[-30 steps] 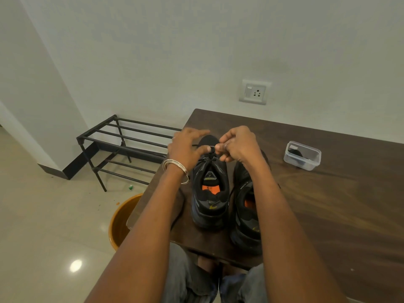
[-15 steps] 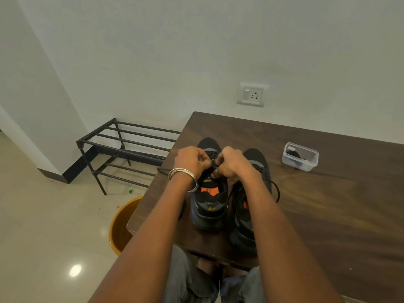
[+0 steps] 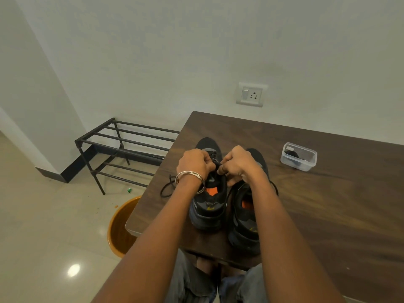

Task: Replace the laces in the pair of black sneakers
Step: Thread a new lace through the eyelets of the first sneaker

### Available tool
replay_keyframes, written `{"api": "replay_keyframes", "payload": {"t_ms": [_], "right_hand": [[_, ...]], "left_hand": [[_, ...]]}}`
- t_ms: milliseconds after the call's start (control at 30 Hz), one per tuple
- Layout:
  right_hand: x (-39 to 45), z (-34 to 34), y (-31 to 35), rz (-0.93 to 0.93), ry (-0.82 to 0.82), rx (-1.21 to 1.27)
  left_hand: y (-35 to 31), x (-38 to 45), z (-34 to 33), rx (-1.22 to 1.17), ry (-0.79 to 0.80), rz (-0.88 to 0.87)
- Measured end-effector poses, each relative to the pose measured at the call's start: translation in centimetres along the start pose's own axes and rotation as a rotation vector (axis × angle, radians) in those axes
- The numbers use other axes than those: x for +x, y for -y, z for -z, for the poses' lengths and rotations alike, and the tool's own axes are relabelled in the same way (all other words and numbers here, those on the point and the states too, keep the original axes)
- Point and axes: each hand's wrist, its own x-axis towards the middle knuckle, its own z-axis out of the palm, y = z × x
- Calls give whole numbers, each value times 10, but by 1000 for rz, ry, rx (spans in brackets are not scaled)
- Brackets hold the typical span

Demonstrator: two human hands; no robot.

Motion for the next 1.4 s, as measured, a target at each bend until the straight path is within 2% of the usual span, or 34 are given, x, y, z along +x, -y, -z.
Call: {"api": "replay_keyframes", "payload": {"t_ms": [267,467,633,767,867,933,1133,1267,1400], "right_hand": [[1,3,-4,6,67,67],[3,2,-5,50,79,3],[6,3,-6,52,152,36],[2,4,-7,24,162,130],[3,4,-10,3,161,183],[5,1,-9,-4,123,195],[19,-13,-8,-31,-126,161],[36,-17,-9,-20,-196,50],[17,-12,7,11,-242,-31]], "left_hand": [[1,0,-9,-224,1,144],[-4,-2,-17,-192,-42,198],[6,1,-14,-358,21,209],[6,5,-18,-373,31,275],[9,9,-18,-391,99,301],[12,11,-18,-420,131,310],[13,13,-13,-402,140,268],[13,14,-5,-342,144,184],[17,9,-5,-186,93,145]]}}
